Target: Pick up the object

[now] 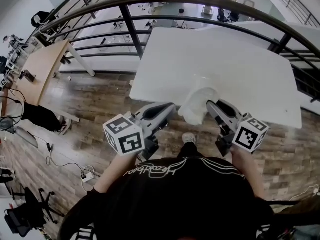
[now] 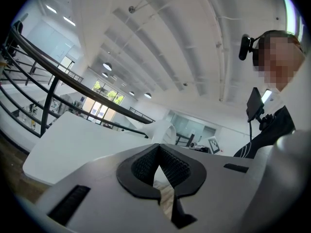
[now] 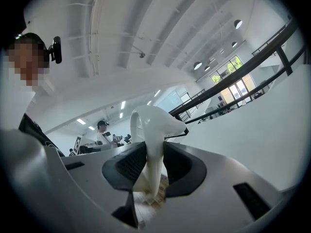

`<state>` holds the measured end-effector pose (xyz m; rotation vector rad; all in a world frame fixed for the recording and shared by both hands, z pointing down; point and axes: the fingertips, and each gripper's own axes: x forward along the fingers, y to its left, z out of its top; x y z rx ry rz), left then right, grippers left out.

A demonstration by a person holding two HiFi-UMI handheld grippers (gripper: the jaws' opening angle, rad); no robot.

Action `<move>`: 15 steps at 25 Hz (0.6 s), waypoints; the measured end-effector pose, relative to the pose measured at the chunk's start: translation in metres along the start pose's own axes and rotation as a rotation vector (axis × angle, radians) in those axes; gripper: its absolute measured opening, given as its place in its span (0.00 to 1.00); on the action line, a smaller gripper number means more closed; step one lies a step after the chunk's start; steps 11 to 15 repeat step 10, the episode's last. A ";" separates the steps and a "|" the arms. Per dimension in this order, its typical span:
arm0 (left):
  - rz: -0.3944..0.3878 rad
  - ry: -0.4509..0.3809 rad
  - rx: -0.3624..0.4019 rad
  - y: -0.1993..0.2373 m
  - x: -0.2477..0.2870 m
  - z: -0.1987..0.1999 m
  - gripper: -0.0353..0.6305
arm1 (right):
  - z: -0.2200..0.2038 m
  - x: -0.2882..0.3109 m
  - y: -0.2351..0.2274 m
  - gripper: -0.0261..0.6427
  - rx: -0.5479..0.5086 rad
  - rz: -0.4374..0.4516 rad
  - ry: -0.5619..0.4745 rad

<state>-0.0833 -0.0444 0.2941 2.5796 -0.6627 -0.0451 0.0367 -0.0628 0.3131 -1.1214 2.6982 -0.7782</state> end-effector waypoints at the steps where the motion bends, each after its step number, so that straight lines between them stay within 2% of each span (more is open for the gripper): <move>1: 0.000 0.001 -0.002 0.000 0.000 -0.001 0.06 | -0.001 -0.001 0.000 0.20 0.000 -0.002 0.001; 15: -0.005 -0.002 -0.003 -0.004 0.002 -0.002 0.06 | 0.001 -0.007 0.000 0.20 -0.006 -0.005 -0.004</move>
